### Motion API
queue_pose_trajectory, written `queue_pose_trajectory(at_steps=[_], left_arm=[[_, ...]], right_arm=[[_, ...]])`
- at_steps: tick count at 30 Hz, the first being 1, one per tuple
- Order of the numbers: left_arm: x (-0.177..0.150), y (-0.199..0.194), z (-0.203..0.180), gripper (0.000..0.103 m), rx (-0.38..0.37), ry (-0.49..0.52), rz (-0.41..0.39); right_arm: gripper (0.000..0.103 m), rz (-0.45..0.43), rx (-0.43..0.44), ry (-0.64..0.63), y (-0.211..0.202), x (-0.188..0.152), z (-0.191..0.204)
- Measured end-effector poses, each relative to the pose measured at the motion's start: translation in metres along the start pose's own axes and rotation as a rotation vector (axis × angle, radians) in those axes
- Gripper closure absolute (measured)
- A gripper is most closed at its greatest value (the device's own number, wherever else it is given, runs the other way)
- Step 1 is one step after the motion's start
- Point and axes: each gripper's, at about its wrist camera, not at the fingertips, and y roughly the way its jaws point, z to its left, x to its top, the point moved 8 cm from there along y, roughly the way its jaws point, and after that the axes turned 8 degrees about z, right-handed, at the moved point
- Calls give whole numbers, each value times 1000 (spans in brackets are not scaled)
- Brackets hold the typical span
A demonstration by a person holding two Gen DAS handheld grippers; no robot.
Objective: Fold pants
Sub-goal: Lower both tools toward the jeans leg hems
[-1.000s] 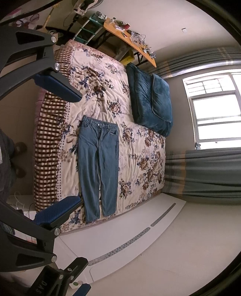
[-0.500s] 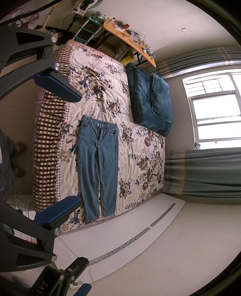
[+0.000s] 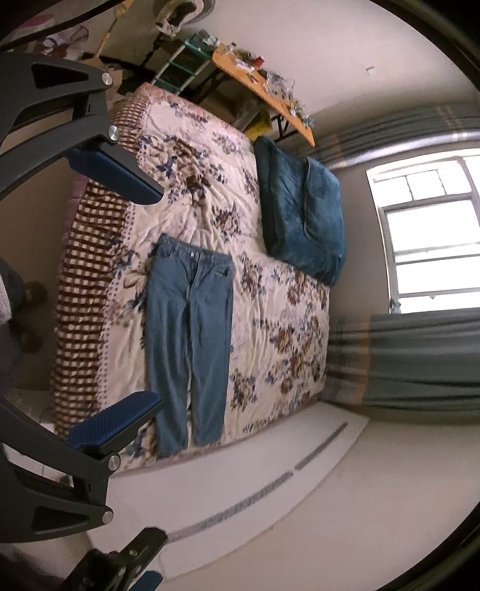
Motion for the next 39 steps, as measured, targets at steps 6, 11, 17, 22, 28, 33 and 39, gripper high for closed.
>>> queue_pose_trajectory(at_steps=[6,11,17,22,28,33,39], left_arm=[[31,70,-1,0,59,-32,41],[71,153,2,0,92,-35,110],[129,278,2,0,90,26,201],[171,398,-1,1,91,116,271],[200,545,-19,7,133,269,389],[200,645,-51,7,144,458,475],[191,758,-93,9,148,709,589]], right_arm=[[0,41,-12,15,79,31,-9],[0,112,-45,42,169,66,-7],[0,219,-107,59,308,119,-3],[0,350,-115,6,451,162,14],[0,463,-138,-130,609,204,27],[0,585,-156,-258,742,229,24],[0,707,-168,-476,870,250,31]])
